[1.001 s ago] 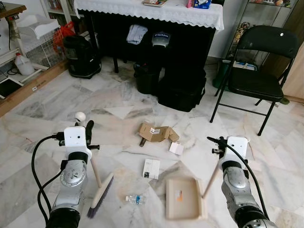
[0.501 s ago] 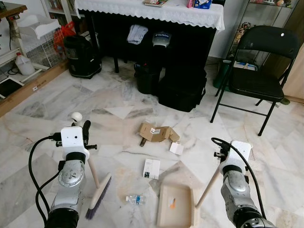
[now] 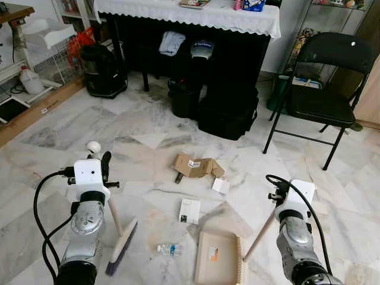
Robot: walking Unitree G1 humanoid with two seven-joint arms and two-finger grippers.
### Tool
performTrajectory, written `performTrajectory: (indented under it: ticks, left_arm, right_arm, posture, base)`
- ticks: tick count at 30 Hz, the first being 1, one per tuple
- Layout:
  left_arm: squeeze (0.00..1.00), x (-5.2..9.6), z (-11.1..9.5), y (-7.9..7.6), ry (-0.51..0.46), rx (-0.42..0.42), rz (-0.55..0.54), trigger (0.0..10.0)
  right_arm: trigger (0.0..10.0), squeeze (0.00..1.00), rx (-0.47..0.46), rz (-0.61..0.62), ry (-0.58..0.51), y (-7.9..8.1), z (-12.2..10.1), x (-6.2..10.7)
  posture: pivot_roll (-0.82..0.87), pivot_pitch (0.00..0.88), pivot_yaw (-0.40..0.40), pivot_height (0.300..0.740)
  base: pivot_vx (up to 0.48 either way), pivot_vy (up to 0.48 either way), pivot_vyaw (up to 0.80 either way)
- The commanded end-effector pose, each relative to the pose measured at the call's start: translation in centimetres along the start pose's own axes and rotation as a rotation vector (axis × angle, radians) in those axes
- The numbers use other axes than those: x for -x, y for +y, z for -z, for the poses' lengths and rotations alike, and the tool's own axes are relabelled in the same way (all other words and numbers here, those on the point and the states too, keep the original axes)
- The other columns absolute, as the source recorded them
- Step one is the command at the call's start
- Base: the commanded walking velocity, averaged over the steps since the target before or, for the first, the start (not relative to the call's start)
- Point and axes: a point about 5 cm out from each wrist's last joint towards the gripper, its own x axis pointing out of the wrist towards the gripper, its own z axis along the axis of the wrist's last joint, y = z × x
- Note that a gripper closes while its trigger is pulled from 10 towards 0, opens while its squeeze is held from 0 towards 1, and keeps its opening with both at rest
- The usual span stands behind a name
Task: Sweep floor
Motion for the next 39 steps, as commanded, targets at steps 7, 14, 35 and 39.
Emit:
performTrajectory:
  ticks: [7,14,35,39]
  left_arm:
    - [0.00,0.2,0.7,1.1,0.030,0.024,-0.036,10.0]
    - [0.00,0.4,1.5,2.2,0.087,0.072,-0.067,10.0]
    - [0.00,1.7,4.8,2.7,0.286,0.201,-0.021,10.0]
    - [0.00,1.7,4.8,3.0,0.290,0.209,-0.028,10.0]
  right_arm:
    - [10.0,0.00,0.025,-0.036,-0.041,0.7,-0.7,-0.2]
    - [10.0,0.00,0.014,-0.034,-0.023,0.5,-0.2,0.0]
    - [10.0,0.00,0.041,-0.055,-0.003,0.5,0.0,-0.1]
    - [10.0,0.00,0.041,-0.056,0.001,0.6,0.1,0.0]
  posture:
    - [0.10,0.000,-0.036,0.740]
    - [0.10,0.000,-0.035,0.740]
    - [0.11,0.000,-0.048,0.740]
    - [0.11,0.000,-0.045,0.740]
  base:
    - [0.000,0.000,0.00]
    - [0.000,0.000,0.00]
    - [0.000,0.000,0.00]
    - [0.000,0.000,0.00]
